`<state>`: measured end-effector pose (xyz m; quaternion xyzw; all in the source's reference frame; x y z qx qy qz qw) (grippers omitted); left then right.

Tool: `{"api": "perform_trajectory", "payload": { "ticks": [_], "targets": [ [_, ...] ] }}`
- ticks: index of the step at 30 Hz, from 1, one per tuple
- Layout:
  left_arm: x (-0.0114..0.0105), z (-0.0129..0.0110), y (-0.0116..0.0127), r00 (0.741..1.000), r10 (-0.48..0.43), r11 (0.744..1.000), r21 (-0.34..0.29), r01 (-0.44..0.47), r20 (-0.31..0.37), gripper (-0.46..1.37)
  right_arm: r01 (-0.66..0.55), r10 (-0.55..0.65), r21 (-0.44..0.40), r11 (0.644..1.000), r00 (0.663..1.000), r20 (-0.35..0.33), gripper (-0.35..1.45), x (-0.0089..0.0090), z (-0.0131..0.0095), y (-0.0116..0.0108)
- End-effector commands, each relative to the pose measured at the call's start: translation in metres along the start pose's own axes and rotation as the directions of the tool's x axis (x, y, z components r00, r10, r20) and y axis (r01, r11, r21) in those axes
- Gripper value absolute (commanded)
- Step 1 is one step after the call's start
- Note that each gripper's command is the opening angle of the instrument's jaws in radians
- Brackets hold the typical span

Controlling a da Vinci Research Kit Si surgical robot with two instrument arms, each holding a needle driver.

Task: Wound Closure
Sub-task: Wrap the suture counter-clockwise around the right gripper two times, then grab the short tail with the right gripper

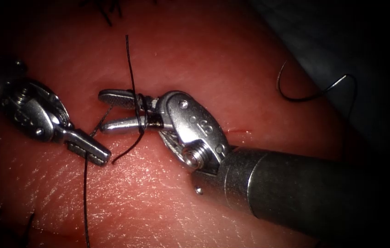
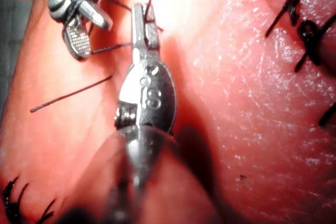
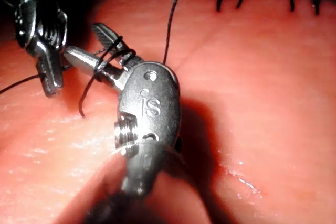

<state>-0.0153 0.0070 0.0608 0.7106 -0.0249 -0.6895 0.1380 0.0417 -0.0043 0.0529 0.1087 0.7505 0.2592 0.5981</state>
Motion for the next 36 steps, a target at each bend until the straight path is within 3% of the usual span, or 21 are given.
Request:
{"api": "perform_trajectory", "payload": {
  "ticks": [1, 3, 10, 18, 21, 23, 30, 36],
  "targets": [
    [0.0002, 0.0000, 0.0001, 1.000, -0.002, 1.000, 0.000, 0.002, 0.002, -0.35, -0.006, 0.007, -0.021, 1.000, 1.000, 0.028, 0.44, 0.0000, -0.0002, -0.0001],
    [0.0006, 0.0001, 0.0001, 1.000, -0.012, 1.000, 0.012, 0.012, 0.009, -0.35, 0.000, 0.004, -0.051, 0.999, 0.997, 0.082, 0.43, -0.0003, -0.0002, -0.0005],
    [0.0012, 0.0001, -0.0005, 0.998, -0.030, 0.996, 0.081, 0.025, 0.063, -0.35, -0.060, 0.091, -0.199, 0.978, 0.984, 0.152, 0.36, -0.0009, -0.0005, -0.0018],
    [0.0011, 0.0001, -0.0005, 0.991, -0.045, 0.992, 0.119, 0.030, 0.123, -0.35, -0.187, 0.245, -0.356, 0.916, 0.961, 0.125, 0.45, -0.0009, 0.0003, -0.0028],
    [0.0011, 0.0000, -0.0004, 0.991, -0.045, 0.992, 0.120, 0.030, 0.125, -0.35, -0.310, 0.370, -0.421, 0.853, 0.927, 0.066, 0.41, -0.0009, 0.0005, -0.0031],
    [0.0010, -0.0002, -0.0005, 0.991, -0.044, 0.992, 0.119, 0.030, 0.124, -0.35, -0.339, 0.396, -0.427, 0.838, 0.917, 0.051, 0.27, -0.0008, 0.0005, -0.0032],
    [0.0008, -0.0011, -0.0004, 0.991, -0.044, 0.993, 0.117, 0.030, 0.126, -0.35, -0.339, 0.397, -0.423, 0.841, 0.916, 0.055, 0.34, -0.0005, 0.0000, -0.0030],
    [0.0004, 0.0004, 0.0000, 0.993, -0.036, 0.993, 0.112, 0.023, 0.115, -0.35, -0.339, 0.397, -0.425, 0.840, 0.916, 0.055, 0.34, -0.0004, 0.0001, -0.0028]
  ]
}}
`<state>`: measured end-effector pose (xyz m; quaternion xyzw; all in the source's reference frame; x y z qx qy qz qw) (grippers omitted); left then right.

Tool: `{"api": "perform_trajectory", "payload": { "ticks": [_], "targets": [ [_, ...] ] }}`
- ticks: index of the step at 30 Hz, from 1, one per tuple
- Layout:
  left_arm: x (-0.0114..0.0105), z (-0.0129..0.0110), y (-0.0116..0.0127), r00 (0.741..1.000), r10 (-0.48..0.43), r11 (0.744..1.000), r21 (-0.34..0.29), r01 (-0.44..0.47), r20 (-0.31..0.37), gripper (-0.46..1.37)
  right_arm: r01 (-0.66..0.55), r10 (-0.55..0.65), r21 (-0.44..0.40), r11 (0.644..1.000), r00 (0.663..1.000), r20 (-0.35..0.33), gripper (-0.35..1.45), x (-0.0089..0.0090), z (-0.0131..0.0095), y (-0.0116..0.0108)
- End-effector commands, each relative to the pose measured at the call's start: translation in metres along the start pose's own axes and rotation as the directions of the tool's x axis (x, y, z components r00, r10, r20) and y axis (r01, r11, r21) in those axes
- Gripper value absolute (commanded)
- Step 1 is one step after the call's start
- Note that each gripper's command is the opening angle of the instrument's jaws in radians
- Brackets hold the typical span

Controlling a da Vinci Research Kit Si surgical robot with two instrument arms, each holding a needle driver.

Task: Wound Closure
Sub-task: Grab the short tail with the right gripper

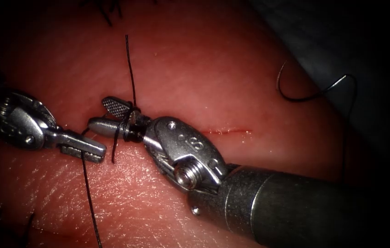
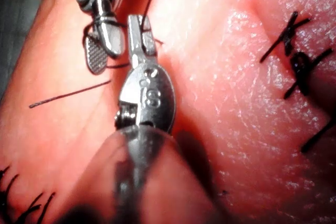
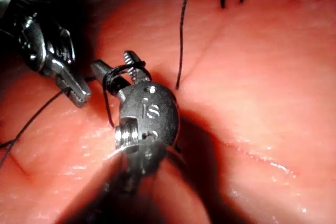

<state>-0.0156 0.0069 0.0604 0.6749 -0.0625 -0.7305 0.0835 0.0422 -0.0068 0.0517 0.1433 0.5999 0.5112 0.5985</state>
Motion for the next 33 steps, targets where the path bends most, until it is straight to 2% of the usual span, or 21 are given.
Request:
{"api": "perform_trajectory", "payload": {
  "ticks": [1, 4, 8, 12, 13, 17, 27, 33],
  "targets": [
    [-0.0001, 0.0005, 0.0002, 1.000, 0.004, 1.000, -0.007, -0.004, -0.005, -0.35, -0.005, 0.005, -0.002, 1.000, 1.000, -0.006, 0.38, -0.0001, 0.0002, 0.0000],
    [-0.0001, 0.0012, 0.0006, 1.000, 0.013, 1.000, -0.007, -0.013, -0.007, -0.35, -0.010, 0.010, -0.009, 1.000, 1.000, -0.010, 0.47, -0.0001, 0.0003, 0.0000],
    [0.0000, 0.0015, 0.0006, 1.000, 0.012, 1.000, -0.008, -0.012, -0.011, -0.35, 0.001, -0.001, -0.053, 0.999, 1.000, -0.012, 0.40, -0.0001, 0.0003, 0.0001],
    [0.0004, 0.0012, 0.0001, 1.000, 0.006, 1.000, -0.010, -0.006, -0.015, -0.35, 0.027, -0.031, -0.237, 0.971, 0.999, -0.015, 0.13, 0.0001, 0.0004, 0.0004],
    [0.0005, 0.0010, 0.0000, 1.000, 0.004, 1.000, -0.011, -0.004, -0.016, -0.35, 0.036, -0.043, -0.293, 0.956, 0.999, -0.015, 0.12, 0.0002, 0.0004, 0.0007],
    [0.0007, 0.0010, -0.0004, 1.000, -0.006, 1.000, -0.010, 0.006, -0.018, -0.35, 0.058, -0.066, -0.365, 0.929, 0.998, -0.011, 0.15, 0.0005, 0.0003, 0.0014],
    [0.0001, 0.0018, -0.0024, 1.000, -0.004, 1.000, -0.004, 0.004, -0.016, -0.35, 0.094, -0.104, -0.443, 0.891, 0.995, 0.001, 0.91, 0.0010, -0.0001, 0.0026],
    [-0.0004, 0.0026, -0.0036, 1.000, -0.007, 1.000, 0.000, 0.007, -0.018, -0.35, 0.092, -0.107, -0.454, 0.886, 0.994, -0.006, 1.07, 0.0012, 0.0005, 0.0038]
  ]
}}
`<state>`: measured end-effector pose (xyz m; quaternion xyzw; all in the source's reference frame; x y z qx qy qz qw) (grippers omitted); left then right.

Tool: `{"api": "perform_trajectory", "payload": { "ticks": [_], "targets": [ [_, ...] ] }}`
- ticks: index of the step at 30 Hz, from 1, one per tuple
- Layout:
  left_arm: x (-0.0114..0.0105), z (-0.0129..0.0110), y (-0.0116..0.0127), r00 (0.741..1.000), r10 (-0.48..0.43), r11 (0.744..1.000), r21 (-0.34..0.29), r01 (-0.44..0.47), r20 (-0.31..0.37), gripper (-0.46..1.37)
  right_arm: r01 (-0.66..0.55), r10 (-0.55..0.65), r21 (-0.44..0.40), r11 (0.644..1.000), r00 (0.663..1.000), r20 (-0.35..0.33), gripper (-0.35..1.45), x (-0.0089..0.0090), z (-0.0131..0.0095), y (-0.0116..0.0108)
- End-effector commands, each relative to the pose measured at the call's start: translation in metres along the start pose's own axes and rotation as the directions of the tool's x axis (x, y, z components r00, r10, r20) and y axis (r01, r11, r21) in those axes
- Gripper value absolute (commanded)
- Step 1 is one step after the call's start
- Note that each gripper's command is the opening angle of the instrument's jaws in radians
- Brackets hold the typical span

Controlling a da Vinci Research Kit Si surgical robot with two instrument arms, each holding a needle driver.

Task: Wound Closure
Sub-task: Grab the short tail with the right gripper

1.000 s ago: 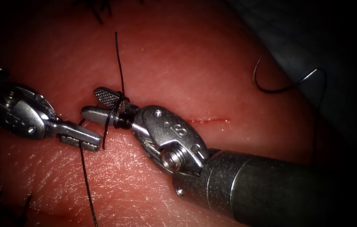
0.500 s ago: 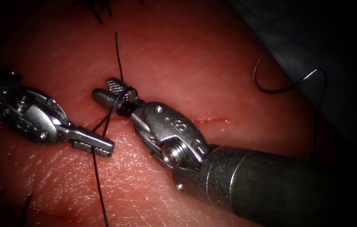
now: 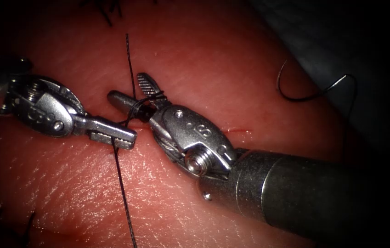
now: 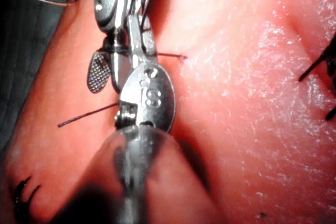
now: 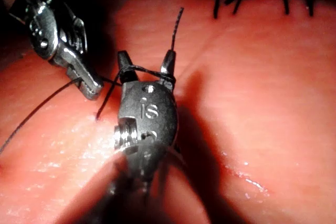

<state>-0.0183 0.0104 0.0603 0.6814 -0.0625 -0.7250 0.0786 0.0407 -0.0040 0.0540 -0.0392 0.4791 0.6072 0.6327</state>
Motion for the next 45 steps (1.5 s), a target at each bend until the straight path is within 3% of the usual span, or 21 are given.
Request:
{"api": "perform_trajectory", "payload": {
  "ticks": [1, 25, 28, 37, 45],
  "targets": [
    [-0.0001, 0.0001, -0.0001, 1.000, 0.000, 1.000, -0.008, 0.000, -0.001, -0.35, 0.000, 0.000, -0.004, 1.000, 1.000, -0.002, 1.08, 0.0000, 0.0003, 0.0001],
    [-0.0021, 0.0001, -0.0021, 1.000, 0.010, 1.000, -0.012, -0.010, -0.009, -0.35, -0.027, 0.027, -0.023, 0.999, 1.000, 0.007, 0.86, 0.0007, 0.0052, 0.0020],
    [-0.0023, 0.0002, -0.0021, 1.000, 0.006, 1.000, -0.013, -0.006, -0.012, -0.35, -0.026, 0.026, -0.022, 0.999, 1.000, 0.014, 0.75, 0.0006, 0.0055, 0.0021],
    [-0.0027, 0.0002, -0.0019, 1.000, 0.000, 1.000, -0.013, 0.000, -0.012, -0.35, -0.033, 0.033, -0.027, 0.999, 0.999, 0.016, 0.70, 0.0002, 0.0060, 0.0024],
    [-0.0031, 0.0003, -0.0009, 1.000, -0.002, 1.000, -0.017, 0.002, -0.015, -0.35, -0.034, 0.034, -0.020, 0.999, 0.999, 0.017, 0.55, 0.0001, 0.0062, 0.0021]
  ]
}}
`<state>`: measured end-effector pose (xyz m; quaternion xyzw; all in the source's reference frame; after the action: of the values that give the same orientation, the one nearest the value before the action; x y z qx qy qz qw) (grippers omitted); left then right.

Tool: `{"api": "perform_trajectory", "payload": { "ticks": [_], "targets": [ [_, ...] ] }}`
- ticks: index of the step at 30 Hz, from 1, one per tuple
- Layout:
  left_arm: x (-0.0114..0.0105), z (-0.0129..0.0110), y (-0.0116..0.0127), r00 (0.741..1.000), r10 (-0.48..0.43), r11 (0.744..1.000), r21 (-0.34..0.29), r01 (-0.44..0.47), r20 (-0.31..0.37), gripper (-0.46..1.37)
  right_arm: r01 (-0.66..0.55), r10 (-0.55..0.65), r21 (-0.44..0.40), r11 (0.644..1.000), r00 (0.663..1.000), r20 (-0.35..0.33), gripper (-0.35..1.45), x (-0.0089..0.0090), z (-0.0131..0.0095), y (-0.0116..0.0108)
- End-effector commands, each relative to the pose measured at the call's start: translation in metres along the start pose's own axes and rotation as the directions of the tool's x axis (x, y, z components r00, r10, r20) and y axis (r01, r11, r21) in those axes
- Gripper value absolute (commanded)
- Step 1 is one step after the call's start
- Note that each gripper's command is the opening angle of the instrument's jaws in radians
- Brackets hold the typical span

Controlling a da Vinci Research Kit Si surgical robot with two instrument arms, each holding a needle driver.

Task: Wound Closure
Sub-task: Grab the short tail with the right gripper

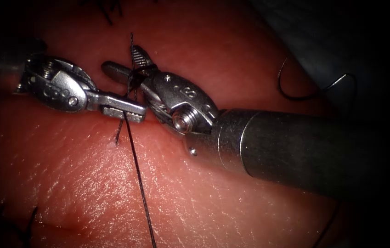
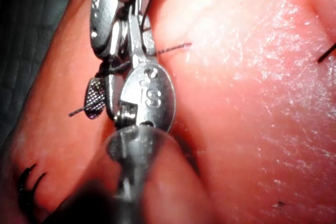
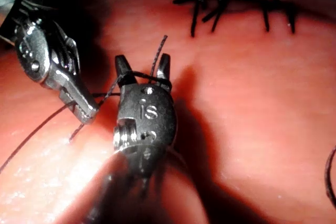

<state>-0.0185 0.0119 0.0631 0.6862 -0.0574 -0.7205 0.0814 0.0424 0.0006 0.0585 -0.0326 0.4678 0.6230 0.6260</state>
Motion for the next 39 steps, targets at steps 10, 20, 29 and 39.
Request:
{"api": "perform_trajectory", "payload": {
  "ticks": [10, 20, 29, 39],
  "targets": [
    [-0.0001, -0.0001, -0.0001, 1.000, 0.001, 1.000, -0.007, -0.001, -0.001, -0.35, -0.033, 0.032, 0.023, 0.999, 0.999, 0.036, -0.35, -0.0004, -0.0004, -0.0007],
    [-0.0001, -0.0002, -0.0001, 1.000, -0.005, 1.000, -0.005, 0.005, -0.004, -0.35, -0.073, 0.068, 0.087, 0.994, 0.996, 0.057, -0.35, -0.0009, -0.0012, -0.0028],
    [-0.0001, -0.0006, -0.0001, 1.000, -0.005, 1.000, -0.009, 0.005, -0.007, -0.35, -0.076, 0.069, 0.106, 0.992, 0.996, 0.061, -0.35, -0.0011, -0.0024, -0.0033],
    [0.0012, -0.0027, -0.0011, 1.000, -0.023, 0.999, 0.022, 0.024, -0.020, -0.35, -0.080, 0.072, 0.130, 0.988, 0.995, 0.063, -0.35, -0.0021, -0.0051, -0.0047]
  ]
}}
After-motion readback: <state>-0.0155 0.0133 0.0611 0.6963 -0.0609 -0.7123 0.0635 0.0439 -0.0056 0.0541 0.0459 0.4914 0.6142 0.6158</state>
